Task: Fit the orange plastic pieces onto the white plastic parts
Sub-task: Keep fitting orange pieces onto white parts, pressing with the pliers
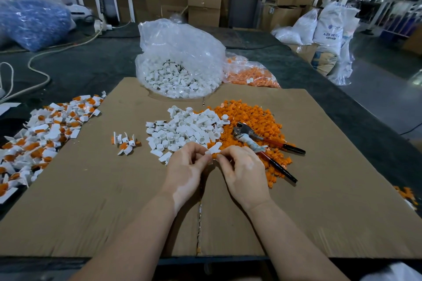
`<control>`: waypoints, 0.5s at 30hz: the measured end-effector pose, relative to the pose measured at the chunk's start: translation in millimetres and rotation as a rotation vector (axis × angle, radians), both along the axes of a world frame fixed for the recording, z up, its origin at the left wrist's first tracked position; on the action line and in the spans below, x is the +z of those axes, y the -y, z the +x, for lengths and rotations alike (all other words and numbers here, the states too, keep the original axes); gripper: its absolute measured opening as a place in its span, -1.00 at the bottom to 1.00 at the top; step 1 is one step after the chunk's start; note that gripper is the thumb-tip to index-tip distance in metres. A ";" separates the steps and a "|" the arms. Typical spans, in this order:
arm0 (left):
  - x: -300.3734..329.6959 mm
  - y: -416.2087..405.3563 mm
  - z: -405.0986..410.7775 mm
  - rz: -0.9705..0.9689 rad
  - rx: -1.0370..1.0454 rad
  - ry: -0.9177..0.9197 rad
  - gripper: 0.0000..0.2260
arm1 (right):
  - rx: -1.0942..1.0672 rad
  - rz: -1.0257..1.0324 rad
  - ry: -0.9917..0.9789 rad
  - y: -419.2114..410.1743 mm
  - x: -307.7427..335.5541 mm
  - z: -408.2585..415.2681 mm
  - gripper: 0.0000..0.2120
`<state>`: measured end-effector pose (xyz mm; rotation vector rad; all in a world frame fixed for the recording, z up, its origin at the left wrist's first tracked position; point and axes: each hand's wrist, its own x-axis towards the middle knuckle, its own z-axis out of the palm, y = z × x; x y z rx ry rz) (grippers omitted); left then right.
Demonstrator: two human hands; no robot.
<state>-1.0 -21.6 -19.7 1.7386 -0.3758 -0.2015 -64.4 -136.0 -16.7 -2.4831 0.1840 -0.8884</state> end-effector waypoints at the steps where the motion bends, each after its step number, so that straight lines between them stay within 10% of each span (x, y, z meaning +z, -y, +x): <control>1: 0.2 0.0 0.0 -0.001 0.002 -0.002 -0.91 | -0.003 0.001 0.000 -0.2 0.0 -0.1 -0.89; 15: 1.1 0.6 -3.3 -0.047 -0.036 -0.028 -0.87 | 0.034 -0.047 -0.036 -3.1 -0.6 -0.6 -0.81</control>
